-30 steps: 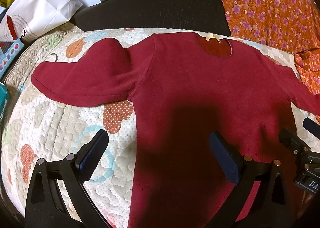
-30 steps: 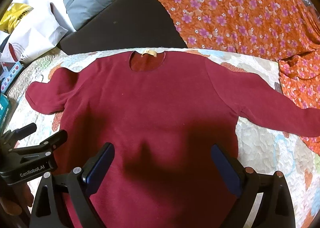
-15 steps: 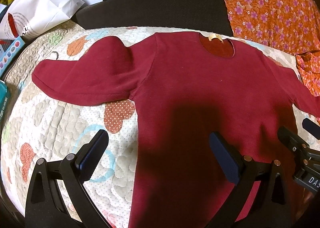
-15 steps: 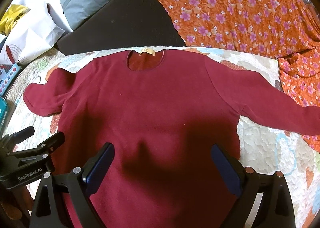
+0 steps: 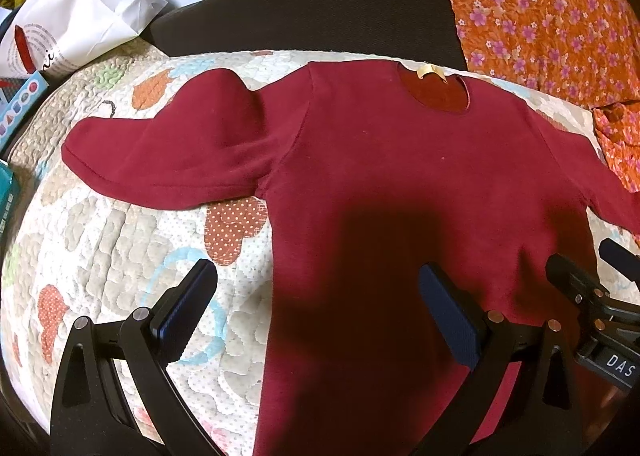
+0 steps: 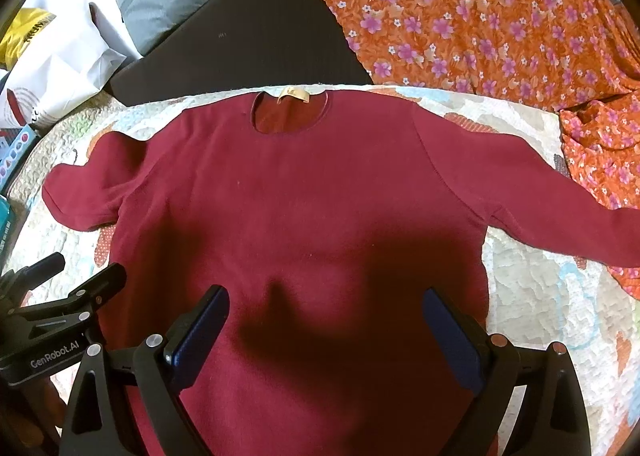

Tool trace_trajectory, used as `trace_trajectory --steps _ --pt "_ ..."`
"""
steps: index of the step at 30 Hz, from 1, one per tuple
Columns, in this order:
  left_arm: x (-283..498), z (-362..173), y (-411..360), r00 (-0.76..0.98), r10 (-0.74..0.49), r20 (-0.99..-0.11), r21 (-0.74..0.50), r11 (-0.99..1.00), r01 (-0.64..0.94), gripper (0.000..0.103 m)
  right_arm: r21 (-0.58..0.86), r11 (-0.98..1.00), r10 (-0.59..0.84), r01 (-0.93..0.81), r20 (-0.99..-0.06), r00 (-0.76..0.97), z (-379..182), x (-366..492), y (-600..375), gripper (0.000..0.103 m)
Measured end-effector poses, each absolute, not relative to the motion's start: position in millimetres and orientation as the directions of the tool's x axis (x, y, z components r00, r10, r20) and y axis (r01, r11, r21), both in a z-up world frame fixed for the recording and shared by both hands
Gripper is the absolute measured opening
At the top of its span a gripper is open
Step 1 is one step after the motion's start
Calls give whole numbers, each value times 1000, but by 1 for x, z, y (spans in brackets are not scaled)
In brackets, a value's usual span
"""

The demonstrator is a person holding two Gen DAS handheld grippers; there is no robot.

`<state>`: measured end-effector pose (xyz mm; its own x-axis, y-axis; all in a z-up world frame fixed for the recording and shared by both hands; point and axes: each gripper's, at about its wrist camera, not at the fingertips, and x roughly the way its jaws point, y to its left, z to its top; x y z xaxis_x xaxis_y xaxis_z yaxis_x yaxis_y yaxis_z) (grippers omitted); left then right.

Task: Fold small clothes
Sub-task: 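Position both grippers over the spread dark red sweater, then grasp the sweater sleeve nearest the left gripper and lift it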

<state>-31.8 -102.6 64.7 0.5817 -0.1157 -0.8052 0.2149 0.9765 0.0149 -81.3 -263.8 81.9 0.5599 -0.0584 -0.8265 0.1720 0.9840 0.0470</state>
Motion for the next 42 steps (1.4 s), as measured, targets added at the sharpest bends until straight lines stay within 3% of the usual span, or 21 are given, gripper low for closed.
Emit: trace_trajectory --steps 27,39,42 --pt "-17 73 -63 551 -130 -824 -58 988 145 102 58 985 -40 163 -839 543 69 -65 -259 97" --pt "67 79 105 558 -69 -827 -254 931 -262 101 89 985 -4 151 -849 528 54 -56 -253 94" --pt "95 69 157 561 -64 -825 -320 871 -372 90 95 985 6 144 -852 523 53 -55 -253 94"
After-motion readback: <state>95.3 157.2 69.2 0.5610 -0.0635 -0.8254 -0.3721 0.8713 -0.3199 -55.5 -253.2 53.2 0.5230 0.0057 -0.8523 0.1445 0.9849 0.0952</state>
